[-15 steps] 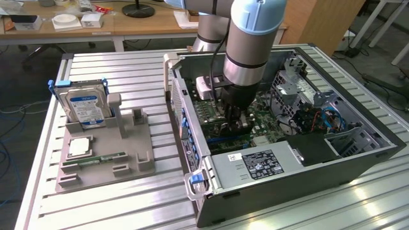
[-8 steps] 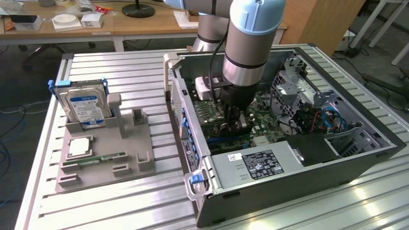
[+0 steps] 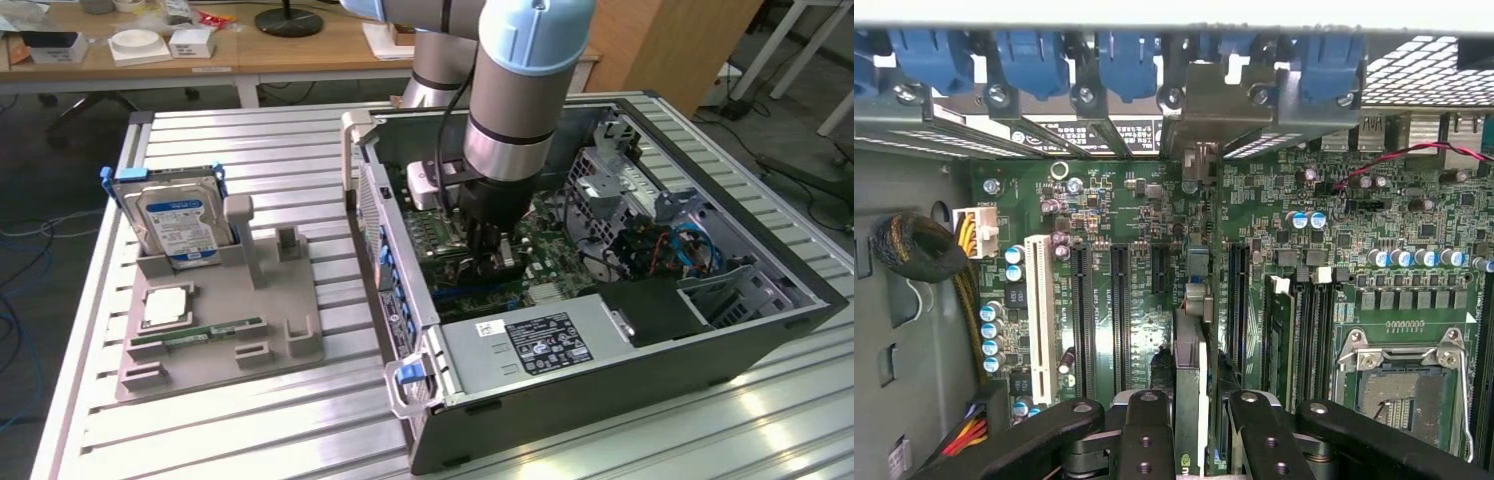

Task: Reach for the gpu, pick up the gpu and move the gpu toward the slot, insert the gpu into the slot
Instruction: 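Insert the gpu into the slot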

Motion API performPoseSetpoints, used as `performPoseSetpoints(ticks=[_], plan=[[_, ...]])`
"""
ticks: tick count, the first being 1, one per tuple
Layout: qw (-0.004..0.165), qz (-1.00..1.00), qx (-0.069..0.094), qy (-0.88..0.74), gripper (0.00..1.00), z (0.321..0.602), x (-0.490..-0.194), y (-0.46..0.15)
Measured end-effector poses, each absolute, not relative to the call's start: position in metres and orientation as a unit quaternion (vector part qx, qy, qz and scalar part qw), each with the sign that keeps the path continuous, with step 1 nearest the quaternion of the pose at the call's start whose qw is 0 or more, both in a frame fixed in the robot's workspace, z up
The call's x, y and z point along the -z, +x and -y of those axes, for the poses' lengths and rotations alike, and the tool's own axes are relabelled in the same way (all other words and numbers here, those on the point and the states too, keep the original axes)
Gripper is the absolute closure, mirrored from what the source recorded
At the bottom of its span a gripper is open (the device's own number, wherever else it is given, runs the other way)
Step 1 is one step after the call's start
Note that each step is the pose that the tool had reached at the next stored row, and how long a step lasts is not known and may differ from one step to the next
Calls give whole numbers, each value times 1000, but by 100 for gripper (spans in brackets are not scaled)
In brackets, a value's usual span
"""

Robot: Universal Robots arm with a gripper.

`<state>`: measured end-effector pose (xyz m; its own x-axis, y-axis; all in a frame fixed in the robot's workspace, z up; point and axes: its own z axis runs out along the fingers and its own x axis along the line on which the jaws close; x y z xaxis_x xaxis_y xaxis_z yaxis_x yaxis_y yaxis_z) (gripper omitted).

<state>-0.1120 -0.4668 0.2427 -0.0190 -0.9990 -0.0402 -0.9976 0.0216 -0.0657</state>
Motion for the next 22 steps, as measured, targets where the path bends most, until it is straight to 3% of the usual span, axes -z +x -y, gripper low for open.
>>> performPoseSetpoints(ticks=[22], plan=[[38,-714,9,-699,74,467,-244,-112]])
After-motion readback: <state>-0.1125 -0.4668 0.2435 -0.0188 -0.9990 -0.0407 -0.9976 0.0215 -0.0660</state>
